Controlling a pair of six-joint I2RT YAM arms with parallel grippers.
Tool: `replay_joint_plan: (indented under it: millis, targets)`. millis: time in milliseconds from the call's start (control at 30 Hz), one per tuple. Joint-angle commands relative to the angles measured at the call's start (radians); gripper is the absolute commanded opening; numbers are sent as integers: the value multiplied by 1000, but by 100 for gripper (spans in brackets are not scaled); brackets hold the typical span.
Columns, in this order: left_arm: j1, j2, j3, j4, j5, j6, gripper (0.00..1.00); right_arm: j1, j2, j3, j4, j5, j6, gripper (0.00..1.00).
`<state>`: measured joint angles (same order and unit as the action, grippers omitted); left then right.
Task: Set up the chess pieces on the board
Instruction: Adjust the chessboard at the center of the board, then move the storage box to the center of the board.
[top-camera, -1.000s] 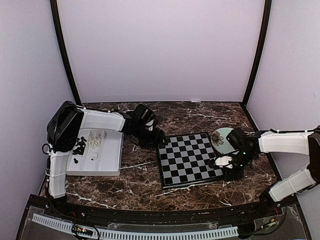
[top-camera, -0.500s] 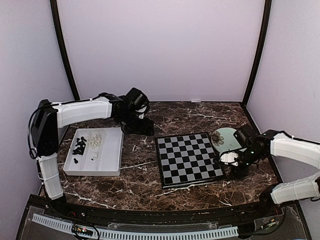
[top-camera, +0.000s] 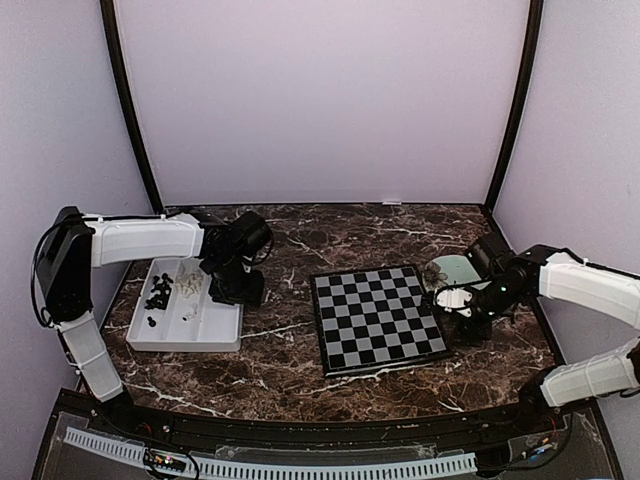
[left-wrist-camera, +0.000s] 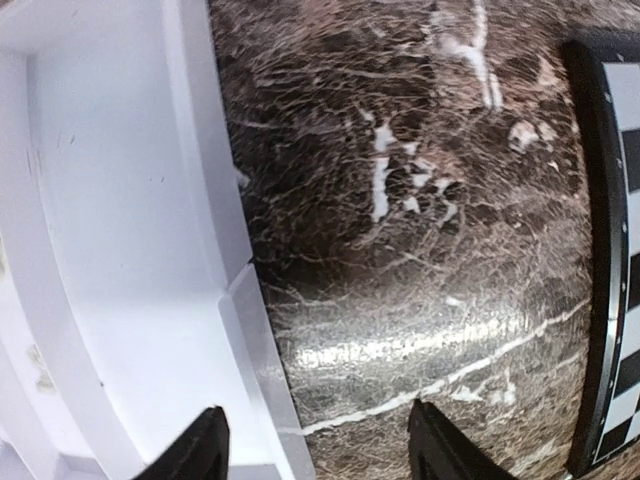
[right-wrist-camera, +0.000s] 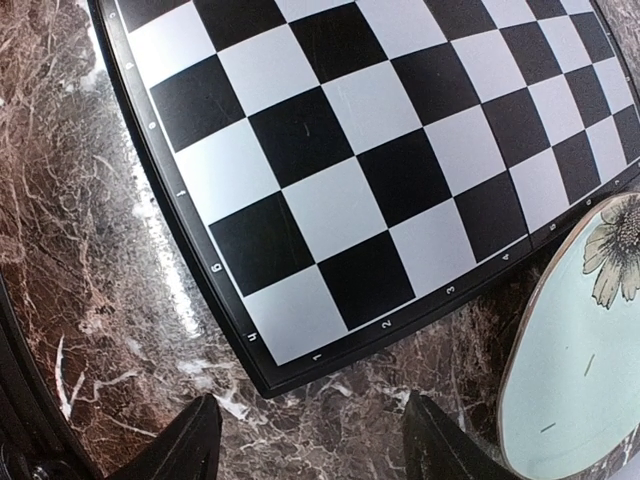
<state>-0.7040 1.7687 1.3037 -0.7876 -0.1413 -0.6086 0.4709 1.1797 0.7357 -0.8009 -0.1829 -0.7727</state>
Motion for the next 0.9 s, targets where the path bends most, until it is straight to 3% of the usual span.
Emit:
replay_joint_plan:
  millis: [0,133,200,767,867]
  targets:
    - [3,-4,-38,-13,-3,-69,52,-3,6,39,4,-29,-5,64]
    - [4,-3,-75,26,9,-80,24,-3,19,36,18,-31,-4,63]
    - [4,-1,-81,39,1,-76,19,-3,26,39,18,-39,-1,62]
    - [19,90,-44,104,-24,-19,15,-3,25,43,18,-58,33,62]
    - [21,123,9,82,-35,-15,23,-3,27,46,14,-54,35,61]
